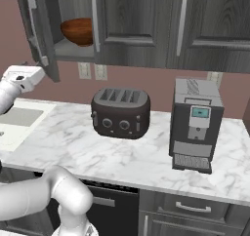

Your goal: Open the cabinet. Pick the bowls from the counter and place them in the cabinet. Then close the cabinet.

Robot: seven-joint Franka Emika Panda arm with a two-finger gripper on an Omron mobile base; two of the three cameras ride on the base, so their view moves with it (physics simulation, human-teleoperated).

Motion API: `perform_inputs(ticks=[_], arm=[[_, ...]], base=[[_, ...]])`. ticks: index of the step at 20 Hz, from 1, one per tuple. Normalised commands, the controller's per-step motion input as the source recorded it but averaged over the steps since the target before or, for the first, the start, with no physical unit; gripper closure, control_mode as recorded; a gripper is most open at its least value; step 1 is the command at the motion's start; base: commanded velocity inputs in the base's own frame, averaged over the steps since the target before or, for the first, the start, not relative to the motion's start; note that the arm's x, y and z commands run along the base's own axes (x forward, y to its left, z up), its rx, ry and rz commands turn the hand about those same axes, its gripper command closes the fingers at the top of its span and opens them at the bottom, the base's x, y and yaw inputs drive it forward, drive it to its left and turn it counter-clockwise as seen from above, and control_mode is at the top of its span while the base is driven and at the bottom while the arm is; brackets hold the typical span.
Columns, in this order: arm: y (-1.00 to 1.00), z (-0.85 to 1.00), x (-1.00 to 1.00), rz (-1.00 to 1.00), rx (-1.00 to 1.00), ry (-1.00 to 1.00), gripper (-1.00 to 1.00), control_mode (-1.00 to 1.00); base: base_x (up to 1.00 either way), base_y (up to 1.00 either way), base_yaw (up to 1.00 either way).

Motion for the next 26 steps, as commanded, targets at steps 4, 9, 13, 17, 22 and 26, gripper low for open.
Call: perform_inputs(ticks=[4,9,13,17,22,26], arm=[[-0.47,0.87,0.05,-0.27,0.19,-0.1,-1.0,-1.0],[-0.52,0.83,0.18,-0.2,0.21,-0.06,-1.0,-1.0],[-0.35,0.11,0.56,-0.19,0.22,0.05,-1.0,-1.0],[-0.03,-0.13,0.97,-0.15,0.02,0.17,-1.0,-1.0],[0.0,-0.2,1.0,-0.15,0.0,0.16,-1.0,-1.0],[0.0,-0.03,1.0,-0.16,-0.04,0.11,-1.0,-1.0]], base=[[0.0,0.0,0.0],[0.0,0.0,0.0],[0.0,0.0,0.0],[0.0,0.0,0.0],[0.0,0.0,0.0],[0.0,0.0,0.0]])
